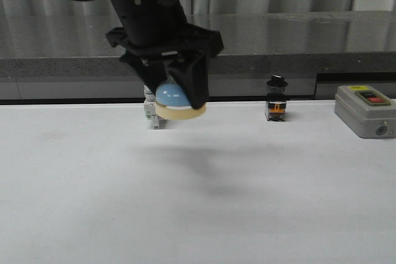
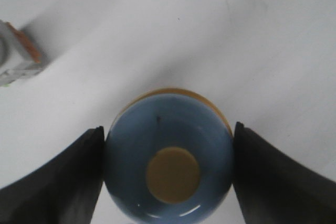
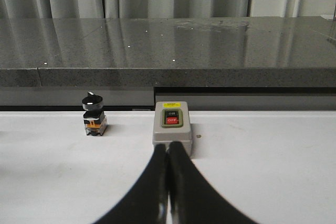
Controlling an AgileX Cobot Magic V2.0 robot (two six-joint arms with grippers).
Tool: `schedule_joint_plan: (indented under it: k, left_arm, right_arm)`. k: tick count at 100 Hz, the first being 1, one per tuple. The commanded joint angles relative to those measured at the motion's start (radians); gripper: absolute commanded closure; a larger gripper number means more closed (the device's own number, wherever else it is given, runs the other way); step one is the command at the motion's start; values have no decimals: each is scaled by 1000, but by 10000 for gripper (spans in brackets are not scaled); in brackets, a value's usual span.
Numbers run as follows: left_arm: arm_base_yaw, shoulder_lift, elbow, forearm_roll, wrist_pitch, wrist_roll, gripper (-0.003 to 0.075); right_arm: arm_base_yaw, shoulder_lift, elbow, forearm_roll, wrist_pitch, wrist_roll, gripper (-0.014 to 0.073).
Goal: Place and press bell with both arms
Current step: 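Lift the bell with the left gripper and carry it toward table center, then set the bell down, open the left gripper and lift away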
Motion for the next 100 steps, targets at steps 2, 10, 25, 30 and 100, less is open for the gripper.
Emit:
schedule_joint_plan:
  k: [2,10,25,30,100]
  left_arm:
    - [-31,-10,-27,-4,-54,-1,398]
    - [-50,23,-27,-4,-72,-1,398]
    - [-72,63,-32,-2,-103,-1,398]
    - [-76,74,-36,-2,-116,-1,398]
    - [-95,122,-37,-4,-125,-1,88]
  right_arm:
    - [-5,-15,-15,-11,-79,-3,654]
    - [-5,-15,-15,-11,-79,-3,654]
    - [-5,-15,-15,-11,-79,-3,654]
    - [-5,-15,-15,-11,-79,-3,654]
    - [-5,-15,-15,-11,-79,-3,654]
